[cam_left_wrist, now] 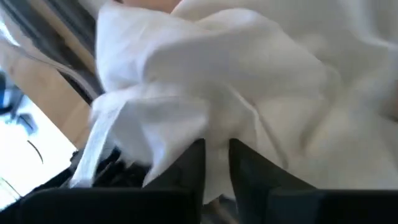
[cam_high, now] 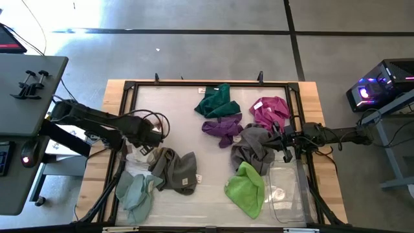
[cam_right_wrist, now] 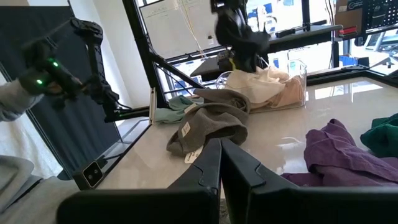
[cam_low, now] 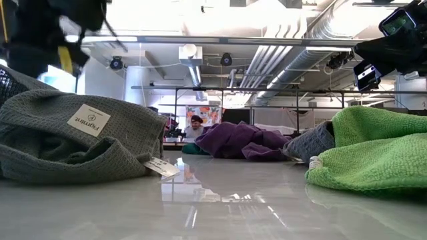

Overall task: Sort towels by color in basket
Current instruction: Put the white towel into the left transparent bin

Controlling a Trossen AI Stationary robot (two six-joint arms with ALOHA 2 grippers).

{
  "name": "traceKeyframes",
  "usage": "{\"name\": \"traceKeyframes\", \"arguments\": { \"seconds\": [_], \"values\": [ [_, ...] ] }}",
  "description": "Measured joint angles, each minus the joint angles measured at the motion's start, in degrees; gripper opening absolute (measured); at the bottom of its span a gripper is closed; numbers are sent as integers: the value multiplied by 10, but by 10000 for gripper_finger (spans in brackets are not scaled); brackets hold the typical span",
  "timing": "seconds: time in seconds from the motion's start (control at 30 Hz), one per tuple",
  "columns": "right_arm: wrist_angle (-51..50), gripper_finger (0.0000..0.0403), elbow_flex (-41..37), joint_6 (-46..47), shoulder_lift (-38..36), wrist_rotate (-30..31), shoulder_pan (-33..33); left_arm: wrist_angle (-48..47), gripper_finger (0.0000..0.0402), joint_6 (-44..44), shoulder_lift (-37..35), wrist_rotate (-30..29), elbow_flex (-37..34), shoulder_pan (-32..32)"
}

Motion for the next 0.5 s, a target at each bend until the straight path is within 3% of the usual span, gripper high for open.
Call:
{"name": "traceKeyframes", "arguments": {
  "seconds": [0.23, 0.5],
  "values": [
    [0, 1, 0, 0, 0, 0, 0, 158, 3, 45, 0, -1, -82, 55],
    [0, 1, 0, 0, 0, 0, 0, 167, 23, 105, -6, -11, -86, 96]
  ]
}}
